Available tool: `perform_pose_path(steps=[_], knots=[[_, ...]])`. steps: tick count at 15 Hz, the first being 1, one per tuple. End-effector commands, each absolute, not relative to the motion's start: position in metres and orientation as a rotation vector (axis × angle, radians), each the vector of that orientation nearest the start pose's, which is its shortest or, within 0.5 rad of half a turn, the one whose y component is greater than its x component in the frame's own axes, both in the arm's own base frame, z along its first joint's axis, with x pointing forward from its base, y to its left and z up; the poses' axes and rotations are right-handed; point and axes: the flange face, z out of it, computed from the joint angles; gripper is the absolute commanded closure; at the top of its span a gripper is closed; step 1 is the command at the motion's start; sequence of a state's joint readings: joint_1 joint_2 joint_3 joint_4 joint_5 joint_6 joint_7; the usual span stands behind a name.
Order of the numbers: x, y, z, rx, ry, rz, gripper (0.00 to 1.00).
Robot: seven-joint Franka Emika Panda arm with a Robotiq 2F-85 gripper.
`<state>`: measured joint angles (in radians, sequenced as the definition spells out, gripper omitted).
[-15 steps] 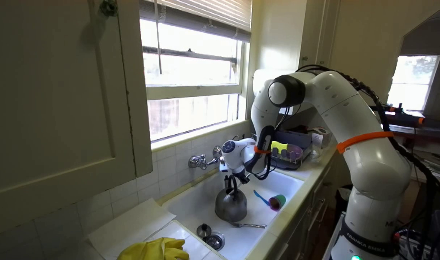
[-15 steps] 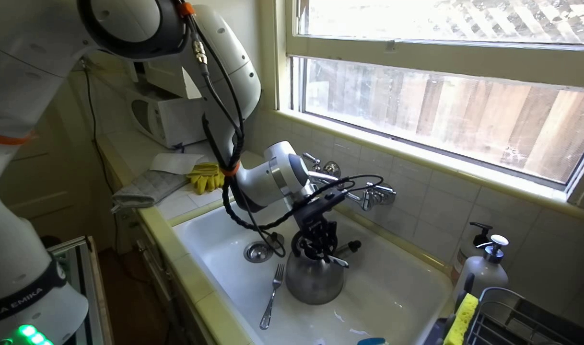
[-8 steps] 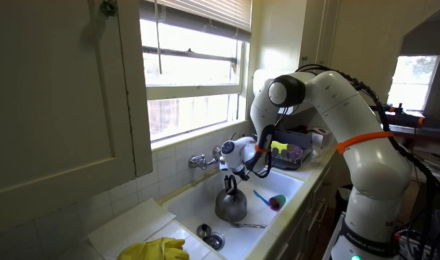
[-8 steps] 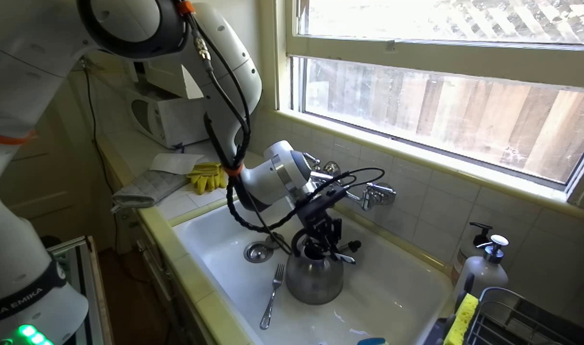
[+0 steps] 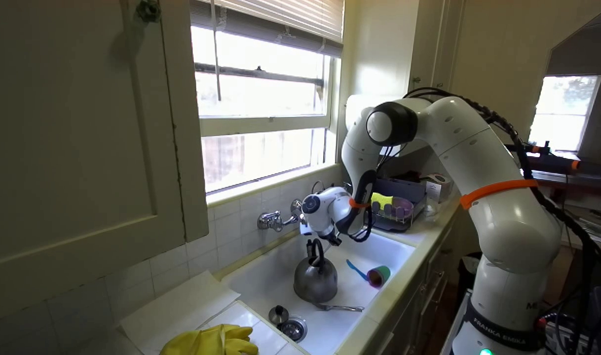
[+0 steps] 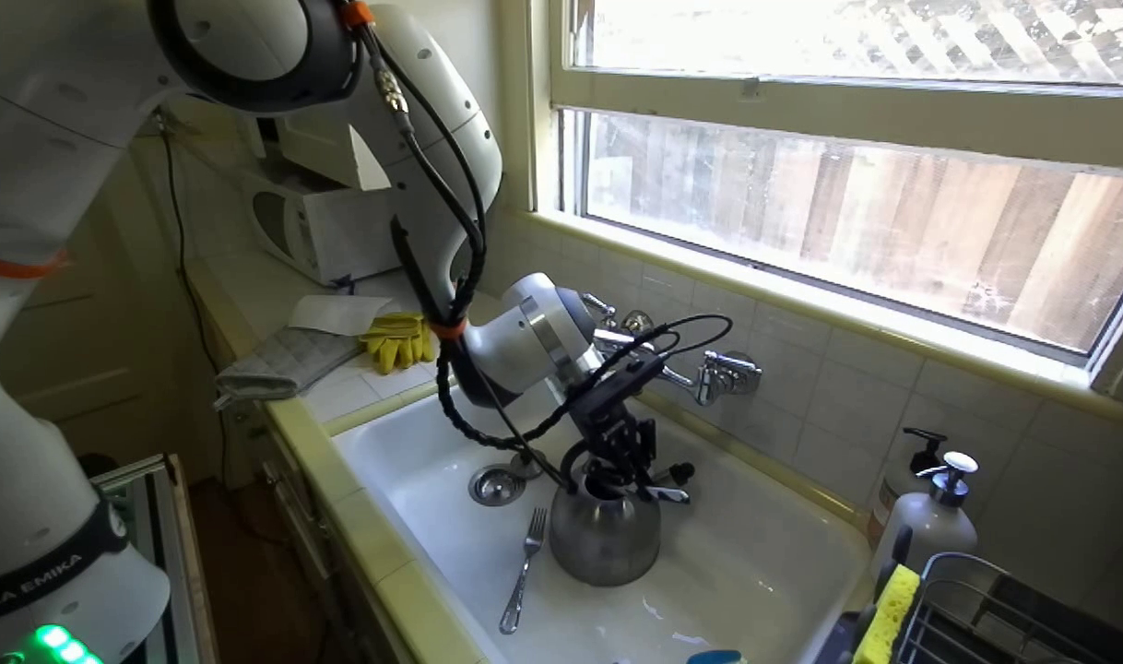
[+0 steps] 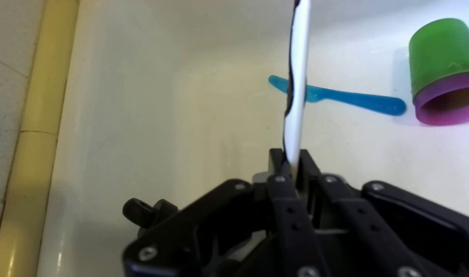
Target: Pick up the white thing to stir inside the kettle
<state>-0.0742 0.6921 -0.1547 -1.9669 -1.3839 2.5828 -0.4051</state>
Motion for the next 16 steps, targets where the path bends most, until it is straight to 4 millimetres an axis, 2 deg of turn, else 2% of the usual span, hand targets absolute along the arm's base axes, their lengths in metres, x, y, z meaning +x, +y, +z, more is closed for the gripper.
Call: perform_pose_path(steps=[1,8,16], knots=[[0.572,-0.109,0.104,1.806,1.658,-0.409,0.97],[0.572,-0.115,0.109,1.827,1.605,-0.408,0.97],[0.563,-0.130,0.129,1.867,1.596,-0.363,0.97]])
